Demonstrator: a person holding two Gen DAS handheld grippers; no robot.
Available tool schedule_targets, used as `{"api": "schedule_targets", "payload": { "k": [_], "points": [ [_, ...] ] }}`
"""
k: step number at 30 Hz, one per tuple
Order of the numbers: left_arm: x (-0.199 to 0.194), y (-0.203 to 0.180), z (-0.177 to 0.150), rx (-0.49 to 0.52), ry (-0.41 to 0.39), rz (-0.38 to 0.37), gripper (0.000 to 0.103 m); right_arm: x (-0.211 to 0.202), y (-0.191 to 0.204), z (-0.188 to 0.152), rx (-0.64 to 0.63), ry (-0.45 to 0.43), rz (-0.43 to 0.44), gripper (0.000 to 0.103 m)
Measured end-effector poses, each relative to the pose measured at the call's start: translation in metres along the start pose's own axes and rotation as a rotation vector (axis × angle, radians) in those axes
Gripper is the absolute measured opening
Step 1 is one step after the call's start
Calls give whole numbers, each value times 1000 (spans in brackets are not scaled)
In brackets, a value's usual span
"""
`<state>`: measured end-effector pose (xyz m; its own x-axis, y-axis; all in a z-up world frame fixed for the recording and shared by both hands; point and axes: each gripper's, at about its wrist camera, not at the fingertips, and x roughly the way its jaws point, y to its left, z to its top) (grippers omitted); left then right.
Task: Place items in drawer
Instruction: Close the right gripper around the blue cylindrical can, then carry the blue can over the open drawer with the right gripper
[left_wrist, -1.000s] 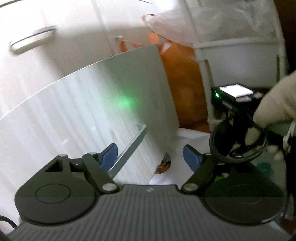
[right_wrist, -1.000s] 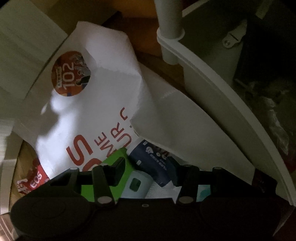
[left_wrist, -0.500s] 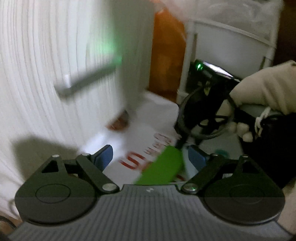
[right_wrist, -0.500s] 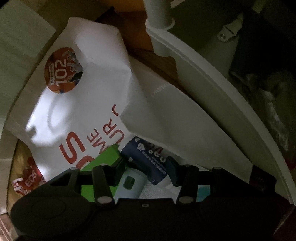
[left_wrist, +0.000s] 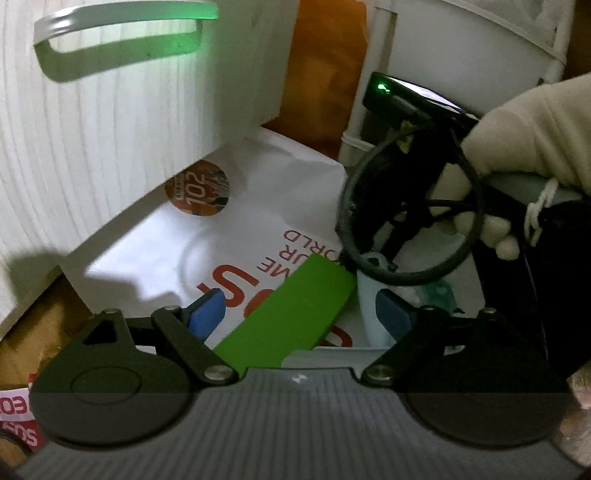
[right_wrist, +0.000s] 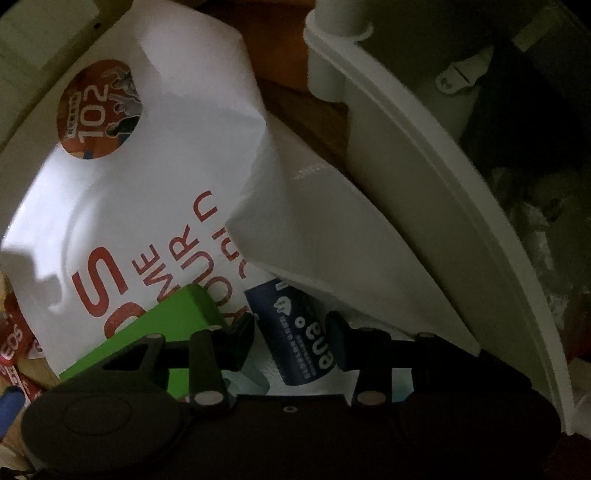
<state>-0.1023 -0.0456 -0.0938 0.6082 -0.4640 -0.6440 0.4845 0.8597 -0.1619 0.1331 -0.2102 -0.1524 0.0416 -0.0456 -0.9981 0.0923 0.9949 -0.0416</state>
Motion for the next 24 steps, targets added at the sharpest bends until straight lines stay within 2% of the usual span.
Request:
{"api": "schedule_targets", "payload": {
  "k": [2, 6, 9, 13, 18, 24],
  "points": [
    [1, -1, 0, 7, 3, 7, 89, 10, 4, 1, -22, 20, -28, 46],
    [-3, 0, 0, 5, -3, 17, 89, 9, 2, 1, -4, 20, -17, 43],
    [-9, 2, 4, 6, -26, 31, 89, -5, -3, -3, 81, -13, 33, 42],
    [-23, 1, 13, 22, -98, 55, 89, -33, -10, -13, 175, -96, 131, 39],
    [-43, 2, 21, 45, -185, 84, 89, -70, -5, -19, 169, -201, 192, 39],
    [-63, 2, 31, 76, -270, 133, 89, -90, -19, -28, 312, -253, 351, 39]
  ]
}}
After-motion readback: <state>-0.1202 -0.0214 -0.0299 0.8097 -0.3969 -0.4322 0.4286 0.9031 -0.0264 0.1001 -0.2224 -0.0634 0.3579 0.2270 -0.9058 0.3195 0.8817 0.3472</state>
